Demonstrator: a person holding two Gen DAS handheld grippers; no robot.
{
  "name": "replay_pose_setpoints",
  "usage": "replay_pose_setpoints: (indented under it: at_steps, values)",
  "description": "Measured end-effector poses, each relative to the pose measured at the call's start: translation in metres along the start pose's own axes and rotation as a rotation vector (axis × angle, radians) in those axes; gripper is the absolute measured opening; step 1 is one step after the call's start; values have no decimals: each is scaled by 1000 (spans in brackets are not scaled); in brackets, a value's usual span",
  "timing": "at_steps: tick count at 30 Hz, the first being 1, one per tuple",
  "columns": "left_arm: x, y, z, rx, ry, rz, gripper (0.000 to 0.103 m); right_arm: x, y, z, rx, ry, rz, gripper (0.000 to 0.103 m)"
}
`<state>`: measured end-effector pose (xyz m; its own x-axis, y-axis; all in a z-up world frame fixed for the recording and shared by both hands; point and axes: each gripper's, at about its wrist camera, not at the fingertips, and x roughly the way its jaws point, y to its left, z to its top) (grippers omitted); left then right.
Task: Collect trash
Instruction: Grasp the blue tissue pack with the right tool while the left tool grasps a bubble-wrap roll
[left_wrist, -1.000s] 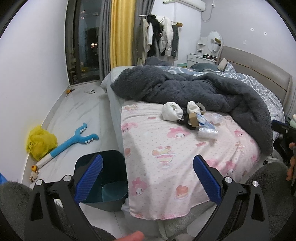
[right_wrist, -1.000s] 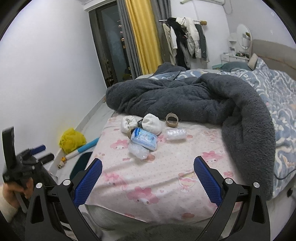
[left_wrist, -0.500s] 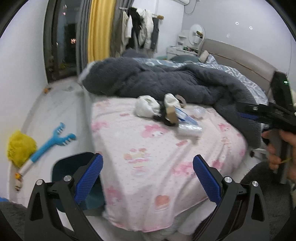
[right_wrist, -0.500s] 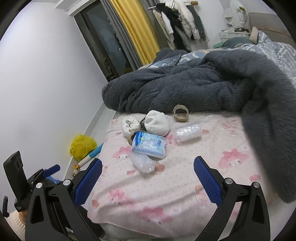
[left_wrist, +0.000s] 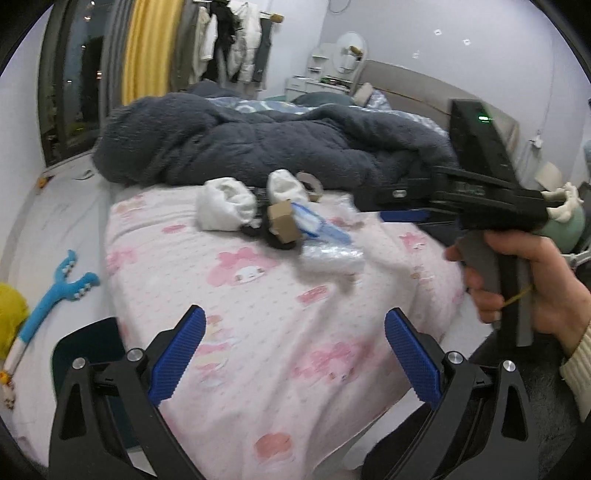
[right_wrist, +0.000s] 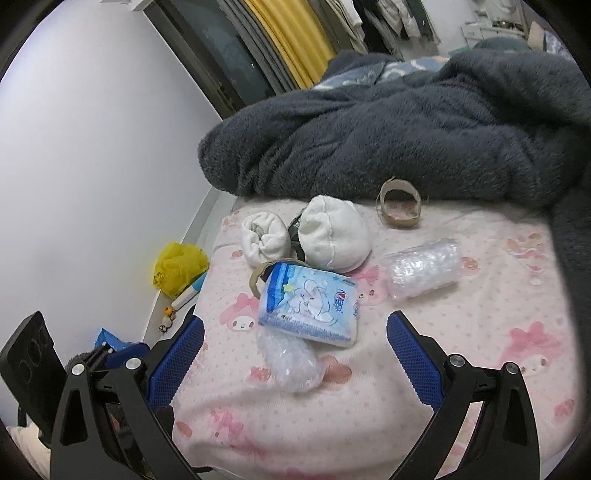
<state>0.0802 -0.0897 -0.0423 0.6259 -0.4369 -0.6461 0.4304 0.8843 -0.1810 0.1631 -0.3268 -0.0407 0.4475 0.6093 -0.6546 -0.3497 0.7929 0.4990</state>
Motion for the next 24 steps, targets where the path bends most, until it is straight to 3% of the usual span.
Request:
replay_pose_setpoints:
  at_steps: [5,17,24]
  values:
    - [18,-5,8,36,-7,-55,99,19,-2,5,15,38,24,100]
    - [50,-11,13,68,14,-96,99,51,-8,7,78,116,26,100]
    - [65,-10,16,53,18,-119,99,58,-15,9,125,135,38,78]
